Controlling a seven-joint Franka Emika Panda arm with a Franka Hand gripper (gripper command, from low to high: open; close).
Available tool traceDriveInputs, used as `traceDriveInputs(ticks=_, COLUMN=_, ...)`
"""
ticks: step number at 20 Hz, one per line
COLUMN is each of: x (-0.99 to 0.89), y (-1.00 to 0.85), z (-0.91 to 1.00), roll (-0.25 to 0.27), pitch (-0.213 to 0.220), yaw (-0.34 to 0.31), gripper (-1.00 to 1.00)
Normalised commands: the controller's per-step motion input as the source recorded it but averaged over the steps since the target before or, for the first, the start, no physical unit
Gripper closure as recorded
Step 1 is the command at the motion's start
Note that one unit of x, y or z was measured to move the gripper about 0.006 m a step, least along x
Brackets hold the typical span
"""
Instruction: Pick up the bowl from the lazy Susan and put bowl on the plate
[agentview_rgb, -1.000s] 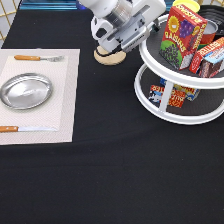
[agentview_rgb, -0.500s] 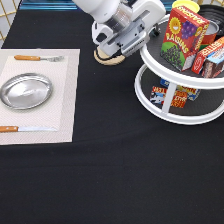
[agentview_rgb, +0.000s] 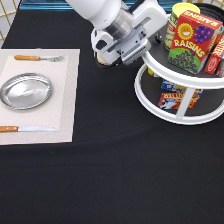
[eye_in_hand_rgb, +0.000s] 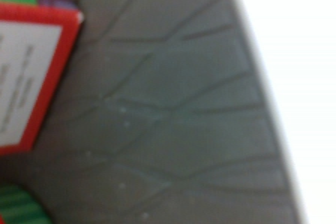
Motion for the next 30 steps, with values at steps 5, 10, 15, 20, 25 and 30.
traceDriveInputs(ticks=5, x=0.57, y=-0.14, z=0.0, roll=0.063, pitch=0.036, yaw=0.007, gripper=-1.0)
traceDriveInputs(ticks=10, x=0.16, y=-0.17, z=0.18, roll=0.105, pitch=0.055, yaw=0.038, gripper=-1.0)
traceDriveInputs(ticks=15, x=-0.37, y=0.01, z=0.54, roll=0.026, pitch=0.008, yaw=0.045, gripper=-1.0)
traceDriveInputs(ticks=20, x=-0.49, y=0.05, z=0.55, roll=0.0, pitch=0.009, yaw=0.004, gripper=-1.0)
traceDriveInputs(ticks=25, x=-0.62, y=0.04, z=0.24, roll=-0.021, pitch=-0.006, yaw=0.015, gripper=-1.0)
traceDriveInputs(ticks=30, x=-0.87, y=0.0, z=-0.12, roll=-0.021, pitch=-0.057, yaw=0.004, gripper=-1.0)
